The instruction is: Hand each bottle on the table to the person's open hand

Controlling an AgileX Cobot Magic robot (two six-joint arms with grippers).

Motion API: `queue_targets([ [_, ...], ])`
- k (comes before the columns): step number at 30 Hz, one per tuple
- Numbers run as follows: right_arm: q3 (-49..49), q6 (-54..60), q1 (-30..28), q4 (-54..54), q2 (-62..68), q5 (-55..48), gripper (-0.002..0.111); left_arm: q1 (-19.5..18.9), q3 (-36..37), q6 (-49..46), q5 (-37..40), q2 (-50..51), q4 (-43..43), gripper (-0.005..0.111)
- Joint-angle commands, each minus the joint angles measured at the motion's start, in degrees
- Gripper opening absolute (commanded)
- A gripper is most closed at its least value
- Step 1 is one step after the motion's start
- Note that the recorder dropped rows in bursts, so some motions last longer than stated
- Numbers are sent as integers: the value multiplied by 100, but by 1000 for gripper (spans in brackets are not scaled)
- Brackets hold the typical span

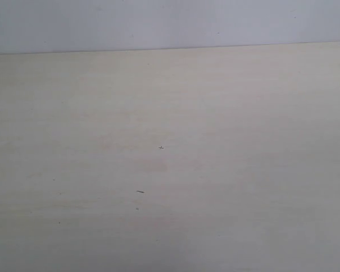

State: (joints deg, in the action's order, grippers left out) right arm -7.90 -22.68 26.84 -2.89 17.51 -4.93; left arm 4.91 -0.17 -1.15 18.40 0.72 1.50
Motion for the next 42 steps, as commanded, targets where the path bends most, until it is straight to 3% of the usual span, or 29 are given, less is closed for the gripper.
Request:
queue_targets([
  [1, 10, 10, -15, -13, -27, 75, 0, -25, 17, 28, -12, 39, -3, 0],
  [13, 10, 86, -15, -213, -279, 76, 0, -25, 17, 28, -12, 39, -3, 0],
  [17, 10, 836, -28, -811, -666, 51, 0, -25, 17, 28, -12, 39, -3, 0],
  [30, 771, 1551, -1306, -842, -1415, -137, 0, -25, 17, 15, -12, 42, -3, 0],
  [42, 790, 1742, -1696, -826, -1751, -1154, 0, -25, 17, 15, -12, 42, -3, 0],
])
